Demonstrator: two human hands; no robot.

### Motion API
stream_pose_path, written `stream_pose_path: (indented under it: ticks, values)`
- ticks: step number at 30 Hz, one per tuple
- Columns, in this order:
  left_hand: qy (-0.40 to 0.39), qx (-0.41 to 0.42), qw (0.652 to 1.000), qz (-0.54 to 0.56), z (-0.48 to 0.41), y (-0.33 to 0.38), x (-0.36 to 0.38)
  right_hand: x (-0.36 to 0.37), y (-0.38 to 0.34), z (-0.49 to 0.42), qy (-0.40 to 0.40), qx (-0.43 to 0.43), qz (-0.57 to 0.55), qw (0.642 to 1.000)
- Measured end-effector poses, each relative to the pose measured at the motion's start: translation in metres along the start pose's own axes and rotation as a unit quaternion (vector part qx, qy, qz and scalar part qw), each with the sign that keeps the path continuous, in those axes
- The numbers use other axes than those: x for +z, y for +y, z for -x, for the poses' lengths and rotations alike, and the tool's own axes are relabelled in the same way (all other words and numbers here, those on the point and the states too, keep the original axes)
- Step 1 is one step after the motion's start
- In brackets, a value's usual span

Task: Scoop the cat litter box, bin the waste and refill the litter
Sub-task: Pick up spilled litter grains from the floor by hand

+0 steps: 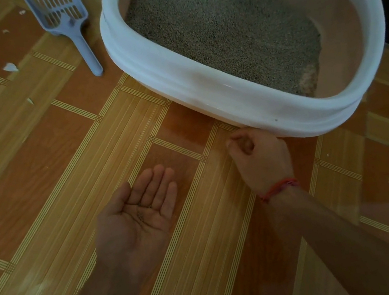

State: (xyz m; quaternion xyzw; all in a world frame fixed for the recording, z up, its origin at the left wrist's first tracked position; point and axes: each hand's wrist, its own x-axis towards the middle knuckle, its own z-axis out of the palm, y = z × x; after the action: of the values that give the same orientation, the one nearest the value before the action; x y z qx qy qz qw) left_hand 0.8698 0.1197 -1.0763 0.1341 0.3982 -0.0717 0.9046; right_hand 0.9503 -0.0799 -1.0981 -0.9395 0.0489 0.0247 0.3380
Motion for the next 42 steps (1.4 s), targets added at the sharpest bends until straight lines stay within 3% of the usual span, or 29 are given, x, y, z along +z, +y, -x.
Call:
stream_pose_path:
  ticks: [9,24,35,42]
  values:
    - [0.005,0.003,1.0,-0.001,0.002,0.0,0.002,0.014,-0.002,-0.007,0.018,-0.008,0.007,1.0]
    - [0.004,0.002,1.0,0.0,0.004,0.003,-0.001,0.013,-0.009,-0.008,-0.043,0.005,0.058,0.997]
    - [-0.009,-0.036,0.999,-0.005,0.007,0.0,-0.006,0.02,-0.085,0.083,-0.198,-0.168,-0.06,0.964]
    - [-0.009,-0.044,0.999,-0.003,0.006,0.0,-0.008,0.02,-0.082,0.085,-0.204,-0.21,-0.058,0.955]
